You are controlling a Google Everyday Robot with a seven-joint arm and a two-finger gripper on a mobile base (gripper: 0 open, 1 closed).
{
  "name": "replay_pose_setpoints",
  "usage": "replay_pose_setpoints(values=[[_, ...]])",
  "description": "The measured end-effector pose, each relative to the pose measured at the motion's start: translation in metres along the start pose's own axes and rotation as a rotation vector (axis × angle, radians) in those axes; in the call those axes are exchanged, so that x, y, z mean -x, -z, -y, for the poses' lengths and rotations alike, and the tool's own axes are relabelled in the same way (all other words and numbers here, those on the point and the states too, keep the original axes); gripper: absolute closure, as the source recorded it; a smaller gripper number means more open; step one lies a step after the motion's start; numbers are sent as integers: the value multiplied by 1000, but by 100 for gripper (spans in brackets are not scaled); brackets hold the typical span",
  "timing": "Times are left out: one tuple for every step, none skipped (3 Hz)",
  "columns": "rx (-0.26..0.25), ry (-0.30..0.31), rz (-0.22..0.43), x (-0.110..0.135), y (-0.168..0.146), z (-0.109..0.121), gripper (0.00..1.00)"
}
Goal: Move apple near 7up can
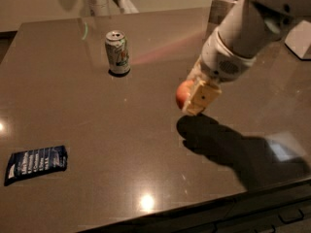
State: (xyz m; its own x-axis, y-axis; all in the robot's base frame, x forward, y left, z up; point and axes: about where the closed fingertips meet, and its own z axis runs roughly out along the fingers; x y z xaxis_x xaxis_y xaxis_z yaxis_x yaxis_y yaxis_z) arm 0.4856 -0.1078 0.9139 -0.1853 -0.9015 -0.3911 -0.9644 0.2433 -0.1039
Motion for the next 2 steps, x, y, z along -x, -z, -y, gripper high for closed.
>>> replay_pose_setpoints(values=[[-50,-88,20,51,-14,55,100],[-76,-135,31,77,-27,88,100]])
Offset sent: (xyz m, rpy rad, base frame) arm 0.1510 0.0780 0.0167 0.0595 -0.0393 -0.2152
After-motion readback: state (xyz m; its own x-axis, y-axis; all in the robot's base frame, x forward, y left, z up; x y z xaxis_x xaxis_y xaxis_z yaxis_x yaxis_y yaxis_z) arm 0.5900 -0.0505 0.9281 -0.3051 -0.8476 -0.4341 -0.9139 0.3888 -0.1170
